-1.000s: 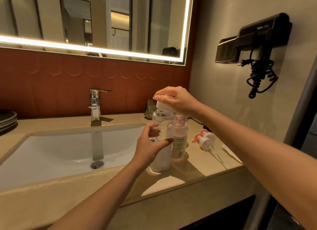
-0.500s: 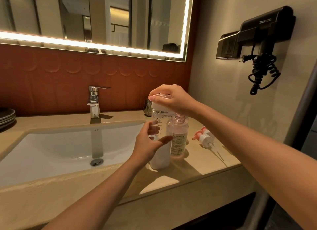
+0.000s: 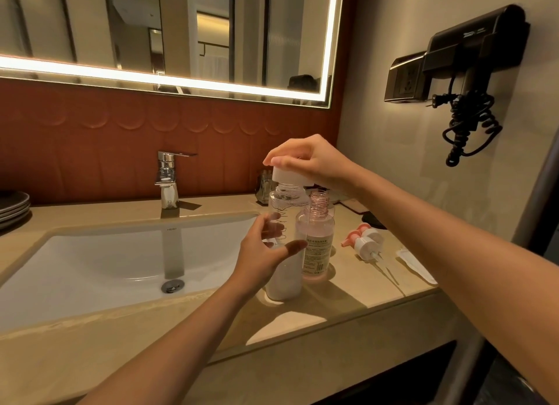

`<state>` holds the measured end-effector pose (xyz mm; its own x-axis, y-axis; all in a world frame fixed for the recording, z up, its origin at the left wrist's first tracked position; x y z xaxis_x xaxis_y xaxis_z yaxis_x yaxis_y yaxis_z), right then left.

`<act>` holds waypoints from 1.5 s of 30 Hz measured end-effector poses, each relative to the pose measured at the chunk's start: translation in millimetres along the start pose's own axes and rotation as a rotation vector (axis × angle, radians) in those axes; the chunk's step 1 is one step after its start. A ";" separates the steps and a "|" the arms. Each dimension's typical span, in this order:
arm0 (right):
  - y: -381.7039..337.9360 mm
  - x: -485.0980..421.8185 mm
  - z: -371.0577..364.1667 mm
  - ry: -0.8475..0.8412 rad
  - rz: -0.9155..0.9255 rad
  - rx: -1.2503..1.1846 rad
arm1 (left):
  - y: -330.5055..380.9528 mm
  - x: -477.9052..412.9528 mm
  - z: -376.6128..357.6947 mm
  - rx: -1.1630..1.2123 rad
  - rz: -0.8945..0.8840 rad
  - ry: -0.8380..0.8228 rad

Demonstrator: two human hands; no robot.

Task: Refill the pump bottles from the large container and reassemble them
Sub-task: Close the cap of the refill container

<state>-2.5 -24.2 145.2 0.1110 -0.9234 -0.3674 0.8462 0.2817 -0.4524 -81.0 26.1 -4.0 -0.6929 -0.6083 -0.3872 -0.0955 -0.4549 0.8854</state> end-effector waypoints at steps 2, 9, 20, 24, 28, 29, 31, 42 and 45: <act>-0.5 0.6 2.7 0.005 -0.002 -0.008 | -0.8 0.0 0.4 0.001 0.001 0.003; 2.3 0.6 -7.3 -0.004 -0.007 0.017 | -0.5 -0.6 -0.5 0.003 0.010 0.004; -1.3 0.5 -15.4 -0.001 -0.043 0.121 | 1.1 -0.5 -0.4 0.004 0.020 0.002; -3.7 2.7 -15.3 0.022 -0.049 0.133 | 1.7 1.2 -0.5 0.000 0.023 -0.003; -4.8 4.3 -17.8 -0.079 -0.098 0.111 | 2.7 1.9 0.2 0.001 0.020 -0.004; -5.2 5.5 -17.1 -0.128 -0.116 0.110 | 2.9 2.2 0.2 0.001 0.019 -0.006; -4.1 9.3 -12.1 -0.223 -0.151 0.081 | 3.0 2.4 -0.1 0.007 0.018 -0.010; 5.4 16.9 -5.1 -0.157 -0.187 0.074 | 3.6 2.2 0.0 0.003 0.005 0.004; 3.7 17.5 -2.3 -0.217 -0.217 0.036 | 3.1 2.2 0.6 -0.001 0.000 0.010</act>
<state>1.4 -38.8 135.2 0.0309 -0.9962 -0.0819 0.8797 0.0660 -0.4709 -83.3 23.7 -2.0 -0.6858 -0.6147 -0.3897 -0.0944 -0.4558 0.8851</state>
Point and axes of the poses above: each hand's wrist, its own x-axis away from the middle knuckle, its own z-axis out of the back of the hand, y = z × x, the point moved 5 cm from there along -x, towards the middle knuckle, and after that the axes turned 11 degrees about -y, right-handed, at the moved point
